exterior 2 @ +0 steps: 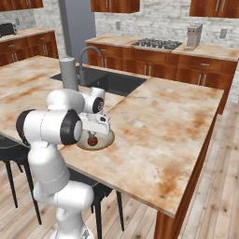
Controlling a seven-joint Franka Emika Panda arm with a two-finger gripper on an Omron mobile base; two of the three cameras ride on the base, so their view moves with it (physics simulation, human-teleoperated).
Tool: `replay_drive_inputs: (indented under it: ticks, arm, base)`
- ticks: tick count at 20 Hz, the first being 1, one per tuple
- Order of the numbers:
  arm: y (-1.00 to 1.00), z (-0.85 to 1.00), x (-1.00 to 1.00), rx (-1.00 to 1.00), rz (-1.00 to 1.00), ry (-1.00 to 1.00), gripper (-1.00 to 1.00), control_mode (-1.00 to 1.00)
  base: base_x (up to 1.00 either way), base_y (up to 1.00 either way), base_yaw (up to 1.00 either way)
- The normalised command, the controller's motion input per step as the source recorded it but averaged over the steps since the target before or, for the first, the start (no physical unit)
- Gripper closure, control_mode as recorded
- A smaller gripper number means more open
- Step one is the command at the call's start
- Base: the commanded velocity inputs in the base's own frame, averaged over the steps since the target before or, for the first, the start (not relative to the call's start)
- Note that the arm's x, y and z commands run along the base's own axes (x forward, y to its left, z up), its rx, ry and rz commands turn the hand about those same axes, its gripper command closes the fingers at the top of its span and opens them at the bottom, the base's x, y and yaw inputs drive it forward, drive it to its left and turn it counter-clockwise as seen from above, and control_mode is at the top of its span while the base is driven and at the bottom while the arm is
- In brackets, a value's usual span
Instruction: Retrieve the apple and orange from the fridge and place them into the bowl on the dining table.
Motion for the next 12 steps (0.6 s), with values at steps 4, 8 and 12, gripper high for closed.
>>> replay_drive_inputs:
  ticks: [4,8,12]
  arm:
    - [-0.12,0.38,-0.86,0.0,-0.02,-0.13,1.0,-1.0]
    - [-0.04,0.51,-0.71,0.0,-0.01,-0.18,1.0,-1.0]
    - [-0.19,0.6,-0.82,0.0,0.0,-0.28,-1.0,-1.0]
  base:
    - [0.0,0.0,0.0]
    - [0.0,0.0,0.0]
    - [0.0,0.0,0.0]
